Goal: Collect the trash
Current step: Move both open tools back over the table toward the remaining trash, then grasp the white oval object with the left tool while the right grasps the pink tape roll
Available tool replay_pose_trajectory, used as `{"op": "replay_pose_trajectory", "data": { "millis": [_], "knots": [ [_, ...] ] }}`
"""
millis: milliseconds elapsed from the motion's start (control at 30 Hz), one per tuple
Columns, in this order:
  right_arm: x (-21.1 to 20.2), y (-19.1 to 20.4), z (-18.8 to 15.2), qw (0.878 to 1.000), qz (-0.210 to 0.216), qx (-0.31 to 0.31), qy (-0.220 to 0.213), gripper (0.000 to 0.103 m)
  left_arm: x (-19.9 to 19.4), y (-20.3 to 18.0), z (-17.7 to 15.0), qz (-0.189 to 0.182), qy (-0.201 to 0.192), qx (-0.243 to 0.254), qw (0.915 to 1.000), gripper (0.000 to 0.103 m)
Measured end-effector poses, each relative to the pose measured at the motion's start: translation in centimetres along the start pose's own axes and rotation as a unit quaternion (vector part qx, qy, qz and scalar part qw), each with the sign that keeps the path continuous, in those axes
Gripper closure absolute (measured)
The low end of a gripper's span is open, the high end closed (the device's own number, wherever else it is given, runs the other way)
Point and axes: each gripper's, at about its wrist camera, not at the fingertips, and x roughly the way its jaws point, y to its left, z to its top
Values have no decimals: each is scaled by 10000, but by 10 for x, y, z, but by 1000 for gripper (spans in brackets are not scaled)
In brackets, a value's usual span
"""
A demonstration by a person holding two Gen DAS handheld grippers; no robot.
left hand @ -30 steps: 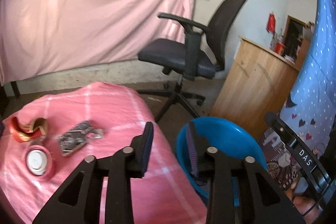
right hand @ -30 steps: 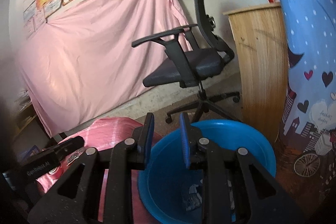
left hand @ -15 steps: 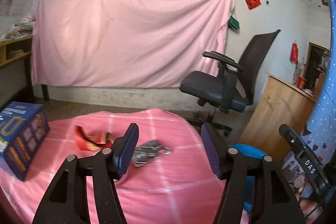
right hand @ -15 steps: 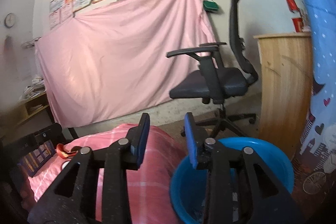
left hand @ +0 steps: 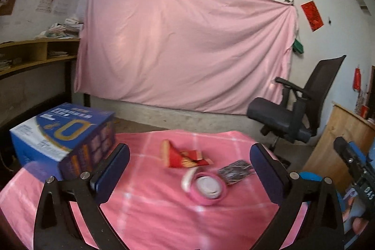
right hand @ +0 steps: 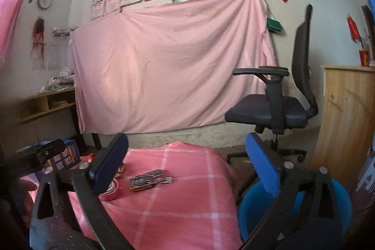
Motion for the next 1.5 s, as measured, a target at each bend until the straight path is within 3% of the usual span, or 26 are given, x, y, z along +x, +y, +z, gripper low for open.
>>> {"op": "replay_pose_trajectory", "data": {
  "millis": [300, 633, 700, 867, 1033, 1133, 1400, 1467, 1500],
  "knots": [
    [29, 24, -14, 9981, 168, -333, 497, 0, 3, 29, -15, 101, 262, 30, 9996, 3],
    [59, 26, -30, 9914, 180, -357, 1246, 0, 35, 31, -17, -258, 916, 49, 9954, 4],
    [66, 26, -32, 9895, 179, -347, 1391, 0, 41, 32, -17, -376, 1029, -11, 9940, 11],
    [88, 27, -37, 9832, 279, -337, 1772, 0, 64, 32, -18, -617, 1540, -78, 9861, 44],
    [121, 32, -45, 9715, 417, -279, 2316, 7, 85, 36, -16, -628, 1906, -279, 9793, 62],
    [138, 33, -51, 9637, 515, -136, 2616, 12, 98, 38, -15, -656, 2084, -359, 9752, 67],
    [171, 25, -68, 9364, 851, 289, 3391, 14, 109, 37, -13, -961, 2280, -354, 9683, 67],
    [167, 22, -67, 9373, 901, 361, 3347, 19, 112, 34, -13, -1042, 2322, -309, 9666, 67],
    [166, 20, -68, 9364, 942, 398, 3357, 26, 113, 33, -13, -1092, 2354, -288, 9653, 67]
  ]
}}
